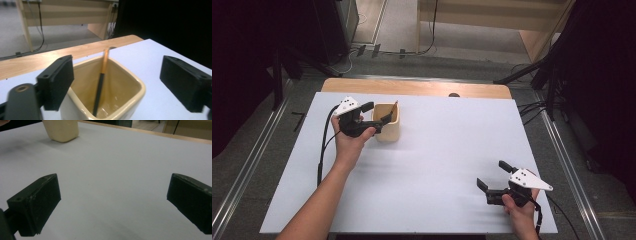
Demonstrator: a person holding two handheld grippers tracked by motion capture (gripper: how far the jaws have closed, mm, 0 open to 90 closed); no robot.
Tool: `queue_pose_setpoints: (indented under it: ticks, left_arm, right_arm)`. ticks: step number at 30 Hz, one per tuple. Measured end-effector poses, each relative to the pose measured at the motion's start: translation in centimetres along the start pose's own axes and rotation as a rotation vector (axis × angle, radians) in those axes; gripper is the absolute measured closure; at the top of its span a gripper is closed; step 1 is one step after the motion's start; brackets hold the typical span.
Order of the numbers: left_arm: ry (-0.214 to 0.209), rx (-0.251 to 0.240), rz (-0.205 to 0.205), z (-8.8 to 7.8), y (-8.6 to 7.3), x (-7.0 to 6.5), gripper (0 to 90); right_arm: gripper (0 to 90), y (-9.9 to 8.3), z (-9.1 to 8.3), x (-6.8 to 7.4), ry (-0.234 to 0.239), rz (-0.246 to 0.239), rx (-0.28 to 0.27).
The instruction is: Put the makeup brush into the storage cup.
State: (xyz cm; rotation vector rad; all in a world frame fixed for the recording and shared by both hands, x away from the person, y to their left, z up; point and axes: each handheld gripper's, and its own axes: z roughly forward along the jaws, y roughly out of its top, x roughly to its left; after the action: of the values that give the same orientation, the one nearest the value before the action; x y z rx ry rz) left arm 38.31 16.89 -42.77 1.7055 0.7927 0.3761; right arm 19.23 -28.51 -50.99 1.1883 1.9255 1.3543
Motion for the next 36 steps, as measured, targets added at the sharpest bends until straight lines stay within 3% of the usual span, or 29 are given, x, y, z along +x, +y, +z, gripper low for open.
queue_pose_setpoints:
  ticks: [2, 10, 20, 25, 36]
  left_arm:
    - [-0.025, -0.003, 0.013, -0.4, 0.1, -0.1, 0.0]
    - [-0.055, -0.039, 0.014, -2.1, -0.4, -0.4, 0.0]
    - [-0.003, -0.037, 0.025, -4.6, -1.8, -0.6, 0.0]
    - [0.001, -0.033, 0.036, -5.7, -3.1, -1.1, 0.0]
    - [0.022, -0.04, 0.004, -7.9, -6.0, -1.8, 0.0]
  right_arm:
    - [0.0, 0.0, 0.0, 0.0, -0.001, -0.003, -0.001]
    - [0.0, 0.1, 0.0, 0.0, -0.003, -0.003, -0.003]
    - [0.0, 0.1, 0.0, 0.1, -0.004, -0.007, -0.006]
    - [0.0, 0.1, 0.1, 0.1, 0.0, -0.008, -0.002]
    - [0.0, 0.2, -0.2, 0.1, -0.003, -0.013, -0.014]
